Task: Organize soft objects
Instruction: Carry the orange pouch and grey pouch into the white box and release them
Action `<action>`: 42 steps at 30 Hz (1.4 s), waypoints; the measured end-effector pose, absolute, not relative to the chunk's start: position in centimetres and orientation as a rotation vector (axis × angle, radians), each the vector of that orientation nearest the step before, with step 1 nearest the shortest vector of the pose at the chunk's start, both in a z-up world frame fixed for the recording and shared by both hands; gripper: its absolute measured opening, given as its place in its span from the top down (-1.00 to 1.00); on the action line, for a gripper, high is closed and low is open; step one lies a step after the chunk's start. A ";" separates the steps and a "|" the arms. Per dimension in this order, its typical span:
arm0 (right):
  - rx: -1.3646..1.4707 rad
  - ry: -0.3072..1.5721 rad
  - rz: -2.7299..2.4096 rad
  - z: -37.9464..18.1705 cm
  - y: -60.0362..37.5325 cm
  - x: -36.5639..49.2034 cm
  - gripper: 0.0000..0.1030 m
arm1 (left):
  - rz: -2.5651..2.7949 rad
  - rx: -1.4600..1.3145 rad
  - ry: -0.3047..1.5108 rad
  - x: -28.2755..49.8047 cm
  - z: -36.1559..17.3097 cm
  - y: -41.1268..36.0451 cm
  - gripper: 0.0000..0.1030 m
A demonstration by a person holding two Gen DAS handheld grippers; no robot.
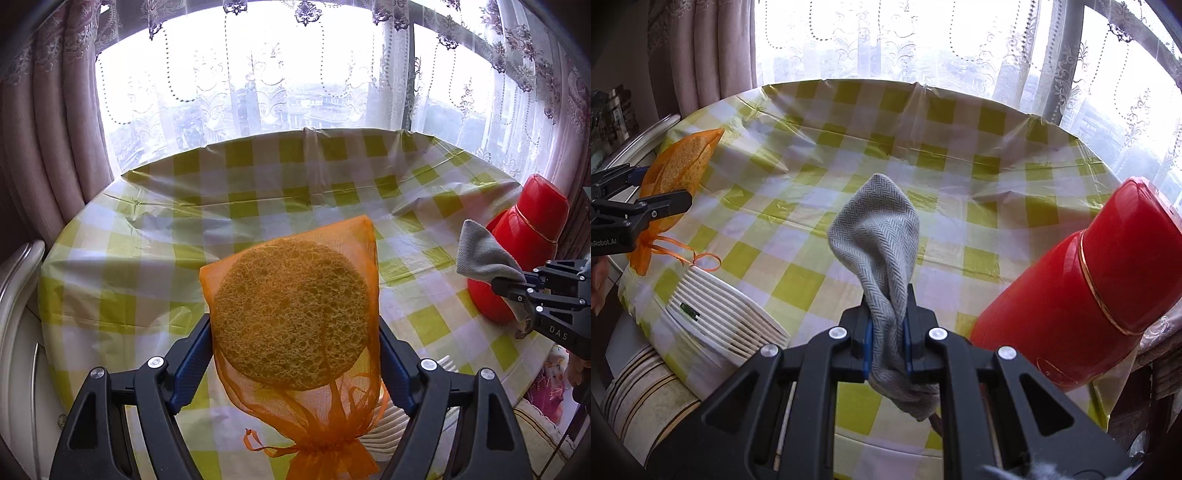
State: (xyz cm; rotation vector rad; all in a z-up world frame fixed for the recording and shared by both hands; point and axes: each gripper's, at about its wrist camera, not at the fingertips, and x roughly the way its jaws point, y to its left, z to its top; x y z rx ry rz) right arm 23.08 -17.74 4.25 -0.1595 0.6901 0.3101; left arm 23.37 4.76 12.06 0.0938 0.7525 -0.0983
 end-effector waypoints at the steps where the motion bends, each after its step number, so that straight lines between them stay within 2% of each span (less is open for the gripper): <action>1: -0.154 0.688 0.301 4.4 -18.1 22.4 0.70 | -0.107 0.096 0.746 22.9 12.3 4.3 -0.58; 12: -0.084 0.691 0.164 4.4 -24.4 14.3 0.70 | -0.272 0.110 0.719 16.7 13.6 -3.6 -0.58; 29: 0.069 0.767 -0.299 1.7 -43.3 1.4 0.68 | -0.723 0.088 0.872 9.6 8.8 -27.1 -0.60; 30: 0.078 0.768 -0.315 1.6 -43.9 0.9 0.66 | -0.737 0.087 0.889 9.6 8.4 -28.0 -0.60; 37: 0.130 0.770 -0.374 0.8 -46.3 -1.4 0.09 | -0.774 0.115 0.998 8.2 5.9 -32.5 -0.65; 42: 0.145 0.768 -0.377 0.3 -46.6 -2.5 0.02 | -0.744 0.097 1.024 6.0 5.2 -32.7 -0.67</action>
